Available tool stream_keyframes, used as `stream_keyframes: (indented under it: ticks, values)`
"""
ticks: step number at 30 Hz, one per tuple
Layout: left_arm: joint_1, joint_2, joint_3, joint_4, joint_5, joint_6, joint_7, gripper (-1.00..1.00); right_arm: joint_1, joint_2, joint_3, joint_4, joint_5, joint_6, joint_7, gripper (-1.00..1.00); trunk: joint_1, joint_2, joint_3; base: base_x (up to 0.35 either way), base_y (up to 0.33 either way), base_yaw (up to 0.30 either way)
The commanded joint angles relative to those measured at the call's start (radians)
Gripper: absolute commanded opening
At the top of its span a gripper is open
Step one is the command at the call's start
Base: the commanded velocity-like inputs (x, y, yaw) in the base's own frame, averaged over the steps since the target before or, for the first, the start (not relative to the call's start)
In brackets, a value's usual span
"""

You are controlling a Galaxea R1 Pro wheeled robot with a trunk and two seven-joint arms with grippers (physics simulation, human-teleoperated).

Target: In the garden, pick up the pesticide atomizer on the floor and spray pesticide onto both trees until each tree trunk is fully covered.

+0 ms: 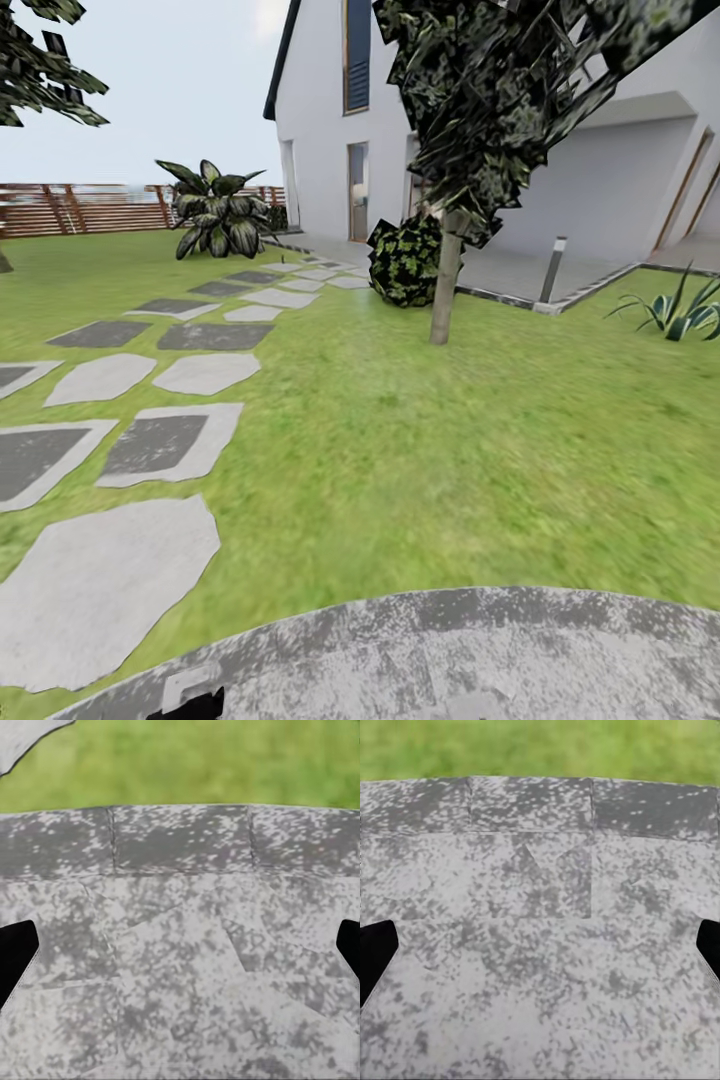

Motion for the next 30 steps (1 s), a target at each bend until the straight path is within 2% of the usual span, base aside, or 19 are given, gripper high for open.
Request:
stream_keyframes:
  ticks: [1, 7, 30]
  values:
    - [-0.001, 0.000, 0.003, 0.001, -0.003, -0.004, 0.000, 1.00, 0.000, 0.000, 0.000, 0.000, 0.005, -0.002, -0.001, 1.00, 0.000, 0.000, -0.002, 0.335, 0.003, 0.182]
    - [-0.001, 0.000, 0.003, 0.001, -0.003, -0.004, 0.000, 1.00, 0.000, 0.000, 0.000, -0.001, 0.005, -0.002, -0.001, 1.00, 0.000, 0.000, -0.005, 0.336, 0.001, 0.095]
    - [-0.001, 0.000, 0.003, 0.001, 0.001, -0.004, 0.000, 1.00, 0.000, 0.000, 0.002, 0.000, 0.007, -0.002, -0.001, 1.00, 0.000, 0.000, -0.006, 0.336, 0.004, 0.002]
